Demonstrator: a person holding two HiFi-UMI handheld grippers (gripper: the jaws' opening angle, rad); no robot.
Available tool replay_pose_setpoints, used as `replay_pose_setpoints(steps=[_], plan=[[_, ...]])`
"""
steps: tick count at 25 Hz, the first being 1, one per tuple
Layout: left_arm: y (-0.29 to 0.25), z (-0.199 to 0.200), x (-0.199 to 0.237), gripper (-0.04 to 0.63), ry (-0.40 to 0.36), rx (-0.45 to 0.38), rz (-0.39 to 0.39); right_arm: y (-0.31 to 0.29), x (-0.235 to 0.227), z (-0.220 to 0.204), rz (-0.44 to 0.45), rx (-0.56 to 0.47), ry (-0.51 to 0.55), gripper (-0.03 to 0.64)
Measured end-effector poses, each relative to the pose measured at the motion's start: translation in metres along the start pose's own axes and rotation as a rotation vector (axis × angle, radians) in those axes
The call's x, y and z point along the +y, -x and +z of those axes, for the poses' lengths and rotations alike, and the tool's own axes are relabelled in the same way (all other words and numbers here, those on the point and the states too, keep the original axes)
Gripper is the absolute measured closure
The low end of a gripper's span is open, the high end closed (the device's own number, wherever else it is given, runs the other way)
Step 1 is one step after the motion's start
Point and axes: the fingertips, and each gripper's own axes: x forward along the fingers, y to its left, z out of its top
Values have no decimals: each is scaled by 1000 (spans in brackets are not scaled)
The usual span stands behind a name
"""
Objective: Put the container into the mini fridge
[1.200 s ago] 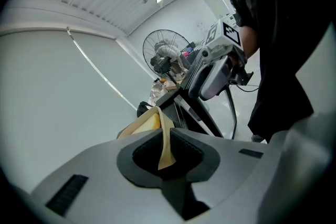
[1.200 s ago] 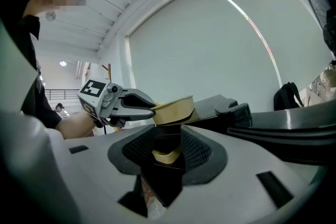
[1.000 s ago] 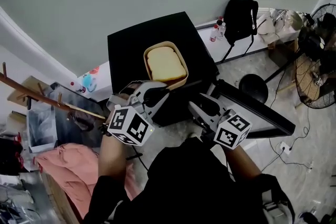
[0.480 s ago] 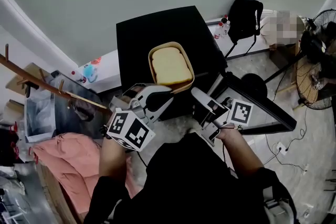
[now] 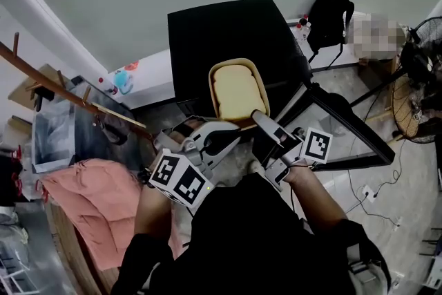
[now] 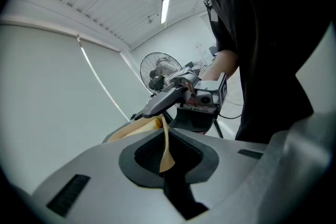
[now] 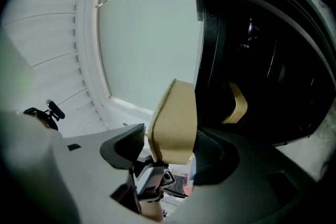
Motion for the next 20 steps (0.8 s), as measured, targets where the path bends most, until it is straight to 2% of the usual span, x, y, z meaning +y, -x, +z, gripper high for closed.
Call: replay_pose_setpoints(steps=[2, 6, 11, 16, 20], plan=[[5, -1, -6, 558, 8, -6, 10, 3, -2, -6, 0, -17, -14, 374], [15, -1, -15, 556, 29, -24, 59, 7, -2, -18, 25, -50, -28, 382], [27, 3, -28, 539, 58, -86, 135, 17, -1, -36, 51, -95, -47, 383], [32, 9, -46, 531, 87, -148, 139, 34, 0, -50, 59, -136, -20, 383], [29, 13, -65, 528, 102, -173, 101, 53, -4, -60, 44, -172, -20, 385]])
